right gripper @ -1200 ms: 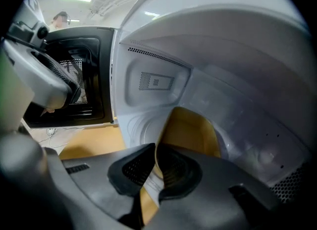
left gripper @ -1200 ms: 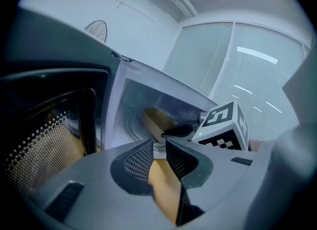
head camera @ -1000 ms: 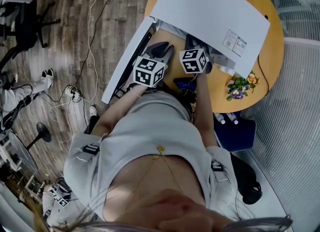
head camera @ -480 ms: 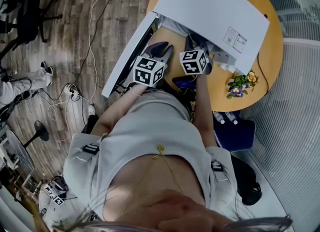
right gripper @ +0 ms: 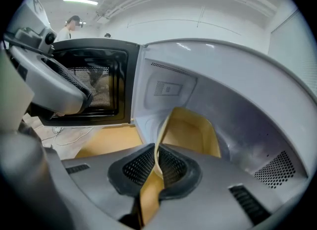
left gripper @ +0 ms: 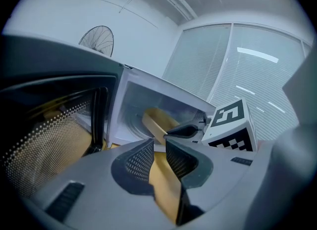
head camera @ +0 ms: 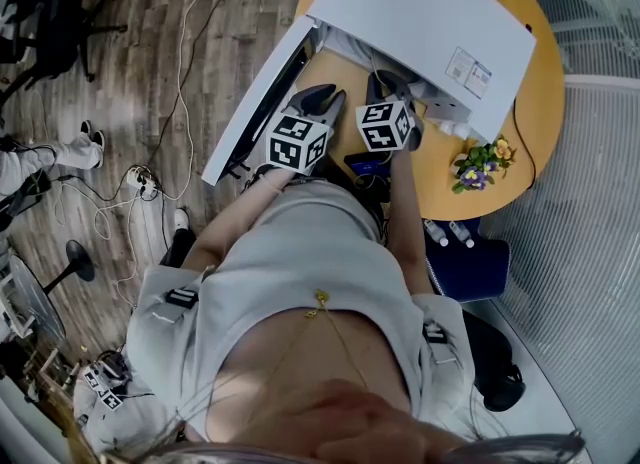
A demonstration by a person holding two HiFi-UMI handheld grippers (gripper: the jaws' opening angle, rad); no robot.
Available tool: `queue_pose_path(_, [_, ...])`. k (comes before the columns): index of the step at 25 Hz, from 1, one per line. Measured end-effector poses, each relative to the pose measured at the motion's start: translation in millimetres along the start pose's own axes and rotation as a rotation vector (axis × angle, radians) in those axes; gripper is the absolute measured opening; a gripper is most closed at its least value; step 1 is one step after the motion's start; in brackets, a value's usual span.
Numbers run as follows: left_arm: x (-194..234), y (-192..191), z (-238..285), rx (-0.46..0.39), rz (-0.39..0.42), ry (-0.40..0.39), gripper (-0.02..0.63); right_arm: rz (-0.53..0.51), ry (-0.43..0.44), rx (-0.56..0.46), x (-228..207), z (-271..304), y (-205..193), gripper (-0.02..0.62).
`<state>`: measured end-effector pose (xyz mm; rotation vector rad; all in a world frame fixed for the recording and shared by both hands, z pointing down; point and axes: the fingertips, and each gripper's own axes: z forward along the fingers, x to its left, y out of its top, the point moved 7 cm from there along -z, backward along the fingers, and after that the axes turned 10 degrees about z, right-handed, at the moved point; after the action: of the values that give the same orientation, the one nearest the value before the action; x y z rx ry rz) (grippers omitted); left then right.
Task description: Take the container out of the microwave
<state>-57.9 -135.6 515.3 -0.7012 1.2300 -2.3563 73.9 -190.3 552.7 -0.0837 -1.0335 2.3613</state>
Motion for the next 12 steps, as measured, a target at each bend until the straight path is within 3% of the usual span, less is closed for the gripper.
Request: queue_pose_path(12, [-11.0,-4.0,-6.9,-0.008,0.000,0.019,0.086,-0.005,0.034,-0.006,7.7,-14.1,-8.2,0.035])
